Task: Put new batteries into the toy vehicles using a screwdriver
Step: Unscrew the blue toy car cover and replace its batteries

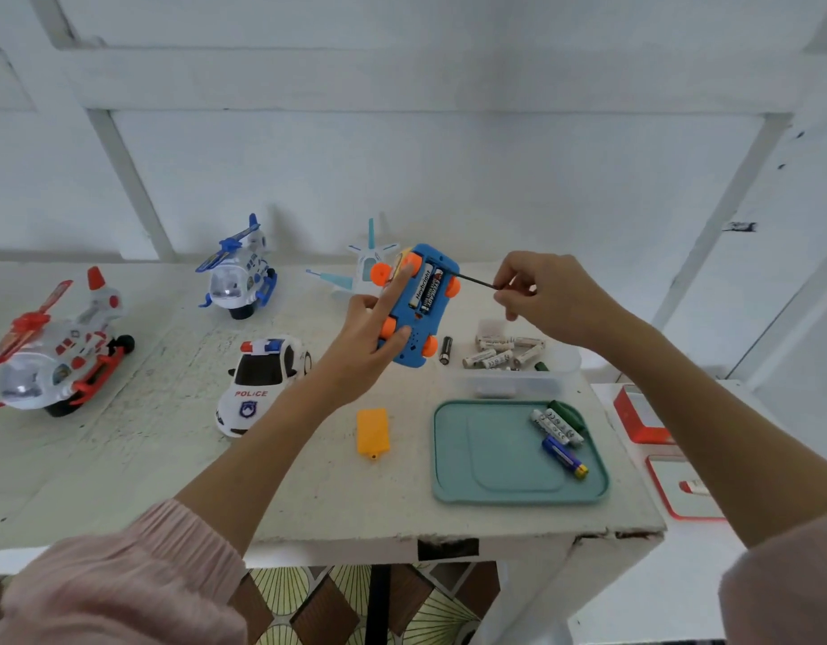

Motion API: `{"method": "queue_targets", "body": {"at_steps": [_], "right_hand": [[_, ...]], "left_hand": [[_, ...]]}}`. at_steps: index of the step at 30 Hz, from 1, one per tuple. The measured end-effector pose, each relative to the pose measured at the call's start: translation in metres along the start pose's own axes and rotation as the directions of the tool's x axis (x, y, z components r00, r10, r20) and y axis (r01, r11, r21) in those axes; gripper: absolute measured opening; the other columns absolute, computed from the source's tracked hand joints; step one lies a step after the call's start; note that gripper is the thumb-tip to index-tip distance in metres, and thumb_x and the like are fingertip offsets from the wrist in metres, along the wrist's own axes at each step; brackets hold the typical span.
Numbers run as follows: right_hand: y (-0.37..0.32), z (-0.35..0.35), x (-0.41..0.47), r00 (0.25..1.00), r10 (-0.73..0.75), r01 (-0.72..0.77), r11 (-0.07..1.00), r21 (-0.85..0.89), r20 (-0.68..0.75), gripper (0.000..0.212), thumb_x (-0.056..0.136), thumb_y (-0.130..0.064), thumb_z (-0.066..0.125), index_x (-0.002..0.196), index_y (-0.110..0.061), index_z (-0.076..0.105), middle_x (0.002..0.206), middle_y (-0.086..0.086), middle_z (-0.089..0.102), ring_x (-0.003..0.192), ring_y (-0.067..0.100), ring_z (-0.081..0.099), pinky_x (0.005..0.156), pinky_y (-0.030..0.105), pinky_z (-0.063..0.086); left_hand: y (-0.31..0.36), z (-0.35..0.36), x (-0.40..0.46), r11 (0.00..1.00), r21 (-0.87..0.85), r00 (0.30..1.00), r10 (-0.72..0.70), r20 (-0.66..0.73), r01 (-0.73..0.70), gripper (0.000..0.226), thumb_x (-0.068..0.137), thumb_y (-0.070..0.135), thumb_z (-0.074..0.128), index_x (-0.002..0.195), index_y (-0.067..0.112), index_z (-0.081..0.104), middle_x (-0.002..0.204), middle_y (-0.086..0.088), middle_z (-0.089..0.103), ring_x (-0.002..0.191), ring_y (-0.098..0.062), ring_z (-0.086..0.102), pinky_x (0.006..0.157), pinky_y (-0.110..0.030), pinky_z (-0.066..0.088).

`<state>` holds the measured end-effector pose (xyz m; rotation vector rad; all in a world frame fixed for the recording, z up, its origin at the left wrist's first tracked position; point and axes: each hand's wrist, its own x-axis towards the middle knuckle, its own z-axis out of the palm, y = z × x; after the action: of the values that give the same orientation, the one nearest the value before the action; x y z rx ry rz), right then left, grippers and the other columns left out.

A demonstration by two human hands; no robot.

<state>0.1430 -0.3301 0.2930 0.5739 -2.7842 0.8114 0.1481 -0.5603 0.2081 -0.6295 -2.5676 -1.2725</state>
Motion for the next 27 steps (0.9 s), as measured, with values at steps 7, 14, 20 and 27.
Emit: {"method": "queue_targets", "body": {"at_steps": [7,14,20,27], "right_hand": [[0.011,-0.002,-0.003,0.998,-0.024,0.014,0.986,-0.165,-0.056,0.007,0.09,-0.015,0.051,0.091,-0.012,0.058,0.074,0.004,0.065,0.063,0.02,0.054,0.064,0.031,0.046],[0.026,-0.002,-0.004,0.973,-0.156,0.04,0.838,-0.544,-0.169,0.014,0.092,-0.012,0.044,0.099,-0.006,0.055,0.075,0.011,0.055,0.058,0.03,0.045,0.053,0.027,0.028],[0.047,-0.022,-0.001,0.982,-0.095,0.018,0.908,-0.419,-0.166,0.009,0.087,-0.017,0.054,0.088,-0.009,0.057,0.073,0.007,0.061,0.067,0.026,0.051,0.059,0.027,0.032],[0.066,-0.026,0.002,0.983,-0.031,-0.036,0.936,-0.351,-0.183,0.009,0.086,-0.016,0.056,0.086,-0.008,0.058,0.068,0.008,0.062,0.063,0.024,0.049,0.058,0.025,0.033]], "left_hand": [[0.005,0.006,0.012,0.991,0.11,0.997,0.077,0.015,-0.078,0.065,0.101,0.024,0.038,0.137,0.058,-0.005,0.113,-0.007,0.03,0.104,-0.024,0.039,0.095,-0.03,0.04],[0.017,0.007,0.044,0.968,0.219,0.991,0.106,0.08,-0.122,0.063,0.101,0.027,0.037,0.138,0.055,-0.006,0.112,-0.007,0.03,0.099,-0.026,0.042,0.094,-0.03,0.041],[0.021,0.009,0.06,0.934,0.292,0.971,0.158,0.178,-0.206,0.064,0.101,0.027,0.037,0.137,0.057,-0.007,0.113,-0.006,0.028,0.093,-0.026,0.044,0.088,-0.027,0.042],[0.021,0.014,0.086,0.905,0.341,0.957,0.182,0.225,-0.253,0.063,0.101,0.026,0.039,0.141,0.053,-0.001,0.112,-0.009,0.03,0.086,-0.022,0.04,0.081,-0.024,0.037]]}}
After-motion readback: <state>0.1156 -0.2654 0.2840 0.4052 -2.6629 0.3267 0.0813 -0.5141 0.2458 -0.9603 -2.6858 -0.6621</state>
